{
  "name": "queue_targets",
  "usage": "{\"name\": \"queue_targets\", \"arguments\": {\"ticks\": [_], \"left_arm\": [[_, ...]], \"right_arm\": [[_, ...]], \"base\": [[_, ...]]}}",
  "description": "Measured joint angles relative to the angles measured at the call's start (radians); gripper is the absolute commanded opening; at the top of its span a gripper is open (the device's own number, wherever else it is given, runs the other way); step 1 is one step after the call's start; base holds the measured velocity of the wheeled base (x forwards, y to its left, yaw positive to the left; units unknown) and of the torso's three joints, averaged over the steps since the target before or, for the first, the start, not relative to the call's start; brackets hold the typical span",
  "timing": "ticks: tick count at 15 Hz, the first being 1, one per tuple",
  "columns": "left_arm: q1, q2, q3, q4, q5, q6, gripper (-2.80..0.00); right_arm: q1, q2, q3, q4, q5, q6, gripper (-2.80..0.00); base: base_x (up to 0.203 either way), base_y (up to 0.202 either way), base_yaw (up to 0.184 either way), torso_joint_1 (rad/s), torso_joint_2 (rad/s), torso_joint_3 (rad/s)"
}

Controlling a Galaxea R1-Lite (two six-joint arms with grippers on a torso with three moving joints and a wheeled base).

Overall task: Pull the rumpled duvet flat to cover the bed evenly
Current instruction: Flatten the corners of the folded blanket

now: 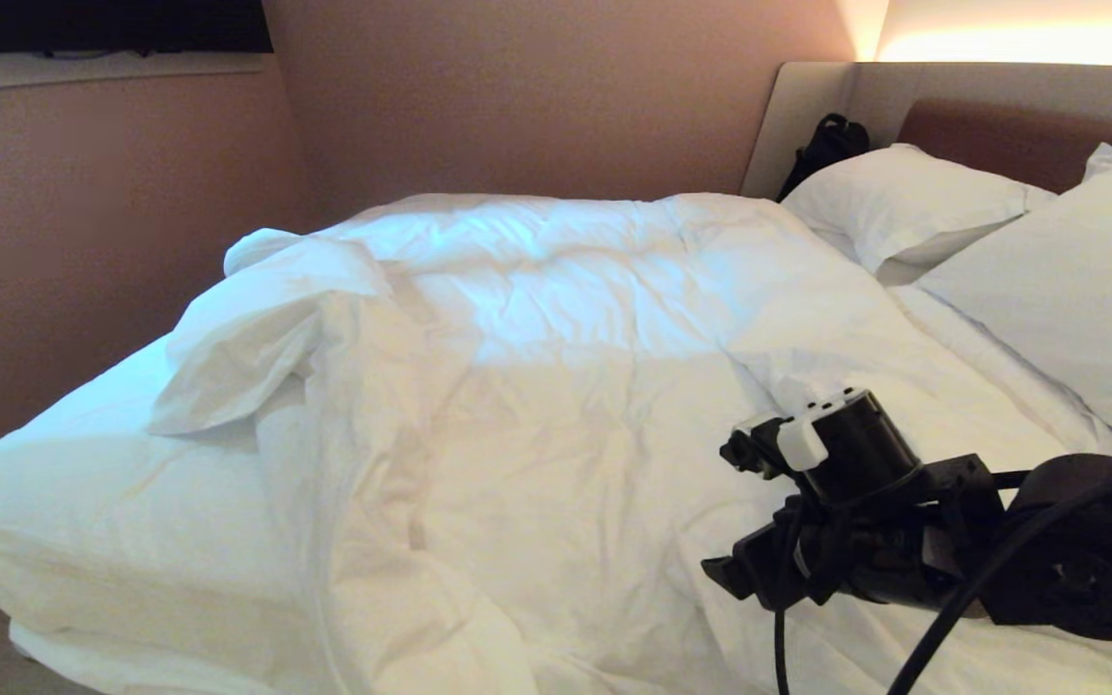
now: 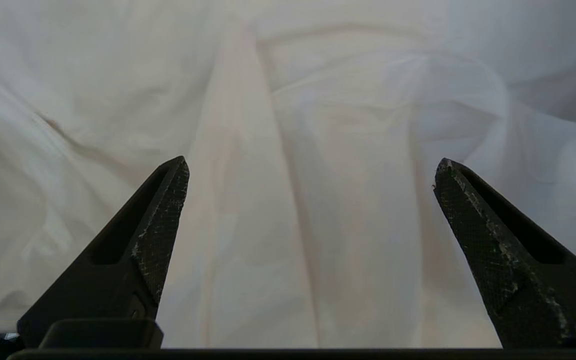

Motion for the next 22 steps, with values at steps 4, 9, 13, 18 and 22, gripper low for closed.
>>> {"name": "queue_targets", "arguments": {"ticks": [4, 9, 13, 18, 22], "left_arm": [[0.000, 0.000, 0.000, 0.000, 0.000, 0.000, -2.80], [0.000, 0.000, 0.001, 0.000, 0.000, 0.000, -2.80], [0.000, 0.000, 0.001, 0.000, 0.000, 0.001, -2.80], [0.000, 0.000, 0.001, 0.000, 0.000, 0.000, -2.80], [0.000, 0.000, 0.001, 0.000, 0.000, 0.000, -2.80]], "right_arm": [[0.016, 0.010, 0.010, 0.000, -0.008, -0.013, 0.00], [0.024, 0.019, 0.030, -0.003, -0.011, -0.036, 0.00], [0.028, 0.016, 0.046, -0.003, -0.010, -0.059, 0.00], [0.042, 0.008, 0.052, -0.003, -0.003, -0.063, 0.00], [0.048, 0.012, 0.051, -0.003, -0.002, -0.062, 0.00]], "base": [[0.000, 0.000, 0.000, 0.000, 0.00, 0.000], [0.000, 0.000, 0.000, 0.000, 0.00, 0.000], [0.000, 0.000, 0.000, 0.000, 0.00, 0.000], [0.000, 0.000, 0.000, 0.000, 0.00, 0.000], [0.000, 0.000, 0.000, 0.000, 0.00, 0.000]]}}
